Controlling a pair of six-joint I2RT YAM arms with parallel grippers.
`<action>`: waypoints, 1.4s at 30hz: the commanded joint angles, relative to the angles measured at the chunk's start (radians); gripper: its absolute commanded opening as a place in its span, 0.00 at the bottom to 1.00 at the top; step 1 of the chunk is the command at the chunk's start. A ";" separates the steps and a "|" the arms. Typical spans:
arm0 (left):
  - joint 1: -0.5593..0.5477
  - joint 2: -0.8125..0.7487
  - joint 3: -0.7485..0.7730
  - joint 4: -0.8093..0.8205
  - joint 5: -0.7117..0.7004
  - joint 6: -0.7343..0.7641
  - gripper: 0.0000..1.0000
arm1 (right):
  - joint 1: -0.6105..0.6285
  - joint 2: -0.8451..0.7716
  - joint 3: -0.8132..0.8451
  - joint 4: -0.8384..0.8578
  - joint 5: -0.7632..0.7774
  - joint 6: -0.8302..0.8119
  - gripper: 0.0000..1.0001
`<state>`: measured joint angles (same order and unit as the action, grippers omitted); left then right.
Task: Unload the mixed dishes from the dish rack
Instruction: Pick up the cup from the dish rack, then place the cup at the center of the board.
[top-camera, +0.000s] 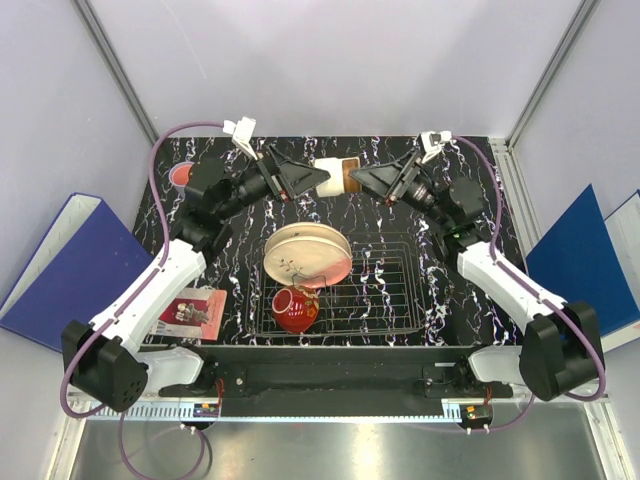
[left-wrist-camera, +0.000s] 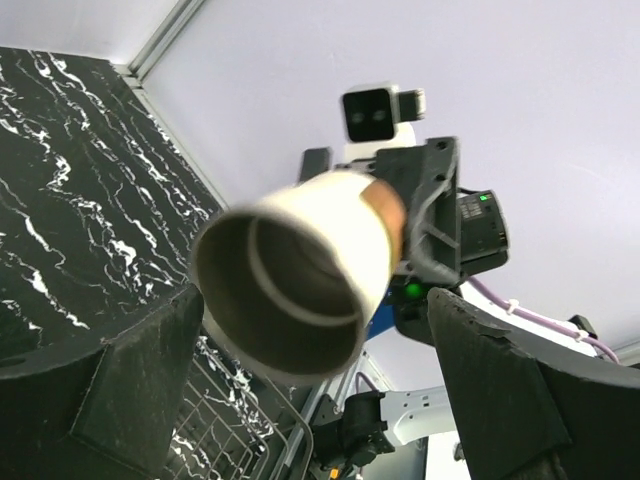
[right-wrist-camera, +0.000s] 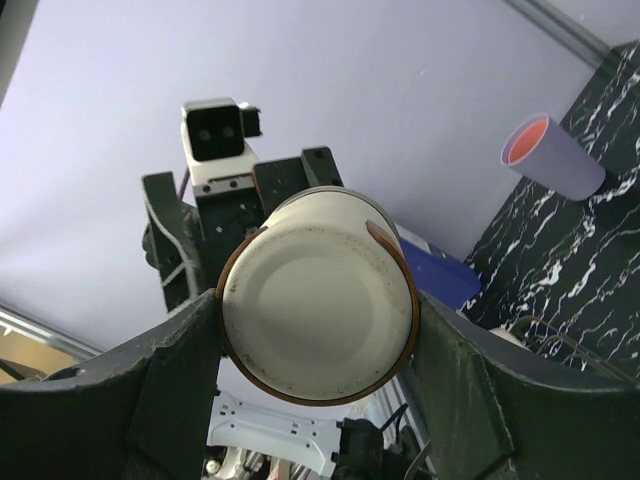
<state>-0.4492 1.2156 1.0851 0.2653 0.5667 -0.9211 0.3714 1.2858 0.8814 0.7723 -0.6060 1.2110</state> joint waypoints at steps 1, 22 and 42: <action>0.001 0.001 -0.005 0.121 0.039 -0.027 0.96 | 0.052 0.030 0.053 0.024 -0.018 -0.033 0.00; 0.067 -0.077 0.255 -0.476 -0.200 0.319 0.00 | 0.124 -0.127 0.130 -0.531 0.230 -0.414 0.96; 0.343 0.151 0.437 -1.120 -0.964 0.404 0.00 | 0.124 -0.450 0.036 -1.031 0.597 -0.645 0.95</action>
<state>-0.1436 1.3003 1.4952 -0.7895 -0.3496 -0.5232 0.4953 0.8722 0.9283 -0.2028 -0.0795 0.6106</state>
